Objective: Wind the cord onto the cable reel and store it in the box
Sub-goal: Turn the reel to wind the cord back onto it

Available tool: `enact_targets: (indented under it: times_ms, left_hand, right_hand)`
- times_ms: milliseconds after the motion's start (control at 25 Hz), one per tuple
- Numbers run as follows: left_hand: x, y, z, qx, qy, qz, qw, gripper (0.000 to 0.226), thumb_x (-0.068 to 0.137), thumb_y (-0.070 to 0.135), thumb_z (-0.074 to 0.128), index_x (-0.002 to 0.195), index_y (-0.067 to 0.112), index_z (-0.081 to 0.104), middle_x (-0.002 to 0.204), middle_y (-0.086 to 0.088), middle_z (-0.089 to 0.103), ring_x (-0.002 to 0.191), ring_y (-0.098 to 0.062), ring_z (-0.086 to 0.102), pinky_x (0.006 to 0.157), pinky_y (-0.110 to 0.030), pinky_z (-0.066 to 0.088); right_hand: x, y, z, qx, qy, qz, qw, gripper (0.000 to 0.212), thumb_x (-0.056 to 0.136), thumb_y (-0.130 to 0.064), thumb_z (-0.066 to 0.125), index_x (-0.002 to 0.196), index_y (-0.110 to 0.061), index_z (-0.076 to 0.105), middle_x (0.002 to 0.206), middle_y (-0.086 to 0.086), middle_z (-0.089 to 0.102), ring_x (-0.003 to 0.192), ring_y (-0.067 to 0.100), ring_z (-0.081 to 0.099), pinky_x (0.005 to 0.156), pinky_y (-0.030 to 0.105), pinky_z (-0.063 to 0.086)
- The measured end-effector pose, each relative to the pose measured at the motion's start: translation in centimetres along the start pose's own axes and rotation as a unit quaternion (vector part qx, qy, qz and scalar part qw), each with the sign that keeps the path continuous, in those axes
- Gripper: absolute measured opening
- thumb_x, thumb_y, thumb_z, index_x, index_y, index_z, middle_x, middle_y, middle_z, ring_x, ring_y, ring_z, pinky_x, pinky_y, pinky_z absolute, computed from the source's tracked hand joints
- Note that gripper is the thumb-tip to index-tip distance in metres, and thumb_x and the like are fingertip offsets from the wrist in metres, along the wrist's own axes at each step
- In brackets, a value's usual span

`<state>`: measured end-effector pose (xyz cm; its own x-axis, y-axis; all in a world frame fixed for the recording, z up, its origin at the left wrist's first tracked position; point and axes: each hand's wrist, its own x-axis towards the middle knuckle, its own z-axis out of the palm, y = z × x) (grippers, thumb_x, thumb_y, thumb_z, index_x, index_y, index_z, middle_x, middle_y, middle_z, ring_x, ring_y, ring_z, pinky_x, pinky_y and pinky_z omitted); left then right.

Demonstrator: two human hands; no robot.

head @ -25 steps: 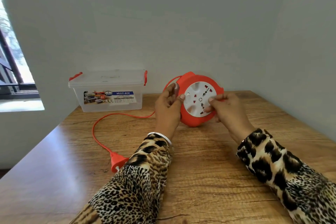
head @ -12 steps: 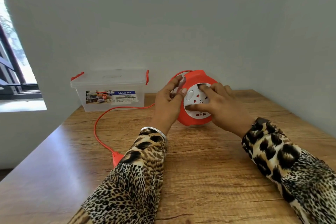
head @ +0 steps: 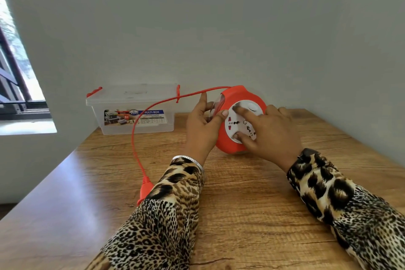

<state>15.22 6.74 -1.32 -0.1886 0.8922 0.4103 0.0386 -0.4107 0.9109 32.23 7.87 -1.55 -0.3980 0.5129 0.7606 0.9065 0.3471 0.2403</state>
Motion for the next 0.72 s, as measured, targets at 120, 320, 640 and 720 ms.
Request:
enact_targets:
  times_ms: [120, 320, 640, 720]
  left_hand:
    - [-0.3, -0.3, 0.2, -0.008, 0.001, -0.004, 1.0, 0.074, 0.088, 0.017, 0.07, 0.152, 0.022, 0.031, 0.121, 0.002, 0.065, 0.101, -0.006, 0.066, 0.086, -0.03, 0.058]
    - [-0.4, -0.4, 0.6, -0.007, -0.002, 0.0, 1.0, 0.071, 0.088, 0.017, 0.07, 0.15, 0.024, 0.036, 0.12, 0.001, 0.067, 0.106, -0.013, 0.067, 0.094, -0.043, 0.056]
    - [-0.9, -0.1, 1.6, 0.052, 0.009, 0.041, 0.998, 0.076, 0.09, 0.022, 0.068, 0.152, 0.03, 0.026, 0.121, 0.004, 0.064, 0.097, -0.034, 0.066, 0.088, -0.056, 0.055]
    - [-1.3, -0.1, 2.0, 0.092, 0.014, 0.069, 0.993, 0.079, 0.088, 0.026, 0.069, 0.153, 0.034, 0.023, 0.113, 0.015, 0.059, 0.09, -0.024, 0.066, 0.082, -0.053, 0.058]
  right_hand:
    - [-0.2, -0.8, -0.1, 0.029, 0.025, 0.075, 0.996, 0.063, 0.077, -0.064, 0.056, 0.128, -0.029, 0.054, 0.077, 0.009, 0.068, 0.072, 0.028, 0.062, 0.069, 0.035, 0.047]
    - [-0.3, -1.5, 0.0, 0.103, -0.033, 0.179, 0.978, 0.067, 0.076, -0.073, 0.045, 0.132, -0.036, 0.043, 0.085, 0.002, 0.069, 0.079, 0.025, 0.064, 0.067, 0.033, 0.051]
    - [0.5, -3.3, 0.2, 0.405, -0.033, 0.431, 0.806, 0.074, 0.068, -0.07, 0.065, 0.129, -0.03, 0.051, 0.128, -0.002, 0.059, 0.108, 0.018, 0.059, 0.076, 0.03, 0.049]
    - [1.3, -3.5, 0.2, 0.534, -0.017, 0.519, 0.667, 0.068, 0.073, -0.056, 0.071, 0.128, -0.02, 0.053, 0.125, 0.002, 0.06, 0.104, 0.018, 0.061, 0.08, 0.033, 0.051]
